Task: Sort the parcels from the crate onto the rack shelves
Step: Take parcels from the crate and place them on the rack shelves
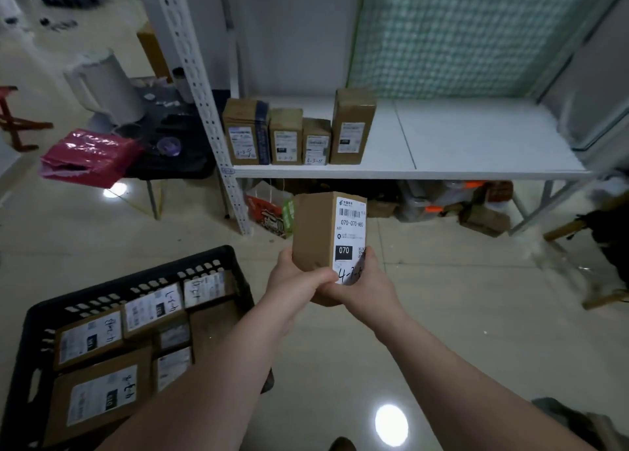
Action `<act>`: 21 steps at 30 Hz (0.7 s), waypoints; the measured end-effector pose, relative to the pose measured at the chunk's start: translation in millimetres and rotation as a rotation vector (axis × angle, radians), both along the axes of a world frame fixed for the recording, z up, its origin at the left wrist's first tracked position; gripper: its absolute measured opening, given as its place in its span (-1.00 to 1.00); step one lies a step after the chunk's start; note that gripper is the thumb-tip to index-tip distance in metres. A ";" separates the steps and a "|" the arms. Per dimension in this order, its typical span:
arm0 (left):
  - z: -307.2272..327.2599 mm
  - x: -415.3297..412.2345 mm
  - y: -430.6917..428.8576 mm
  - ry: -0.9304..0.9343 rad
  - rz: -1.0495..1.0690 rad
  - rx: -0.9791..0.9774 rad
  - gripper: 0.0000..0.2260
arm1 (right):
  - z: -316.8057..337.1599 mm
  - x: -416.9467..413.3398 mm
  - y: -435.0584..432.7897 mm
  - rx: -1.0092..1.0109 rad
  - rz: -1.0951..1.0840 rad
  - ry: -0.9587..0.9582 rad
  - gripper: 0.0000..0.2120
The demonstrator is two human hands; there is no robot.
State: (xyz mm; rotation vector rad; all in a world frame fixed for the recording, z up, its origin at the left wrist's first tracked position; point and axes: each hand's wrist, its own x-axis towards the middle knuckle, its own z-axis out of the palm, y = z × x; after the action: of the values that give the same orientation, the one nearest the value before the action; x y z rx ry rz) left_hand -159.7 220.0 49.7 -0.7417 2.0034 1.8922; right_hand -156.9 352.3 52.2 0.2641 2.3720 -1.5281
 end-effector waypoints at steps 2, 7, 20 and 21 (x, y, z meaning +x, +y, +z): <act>1.3 -6.6 17.3 0.002 -0.034 0.001 -0.47 | -0.9 -4.5 16.7 -0.008 -0.027 -0.004 -0.36; 1.3 -26.3 37.2 -0.035 -0.076 -0.069 -0.41 | -5.6 -21.3 35.4 -0.018 -0.060 -0.015 -0.39; -22.6 -186.6 66.3 -0.079 -0.213 -0.075 -0.35 | -36.6 -170.7 64.4 -0.089 -0.167 -0.076 -0.34; -22.1 -203.5 70.0 -0.072 -0.241 -0.067 -0.37 | -40.2 -189.4 69.8 -0.108 -0.169 -0.093 -0.33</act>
State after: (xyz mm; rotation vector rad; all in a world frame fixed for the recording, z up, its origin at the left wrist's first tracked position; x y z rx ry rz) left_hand -363.3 290.0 27.6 -0.5483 2.0187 1.6467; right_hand -346.3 422.1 12.0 0.5104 2.2359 -1.6733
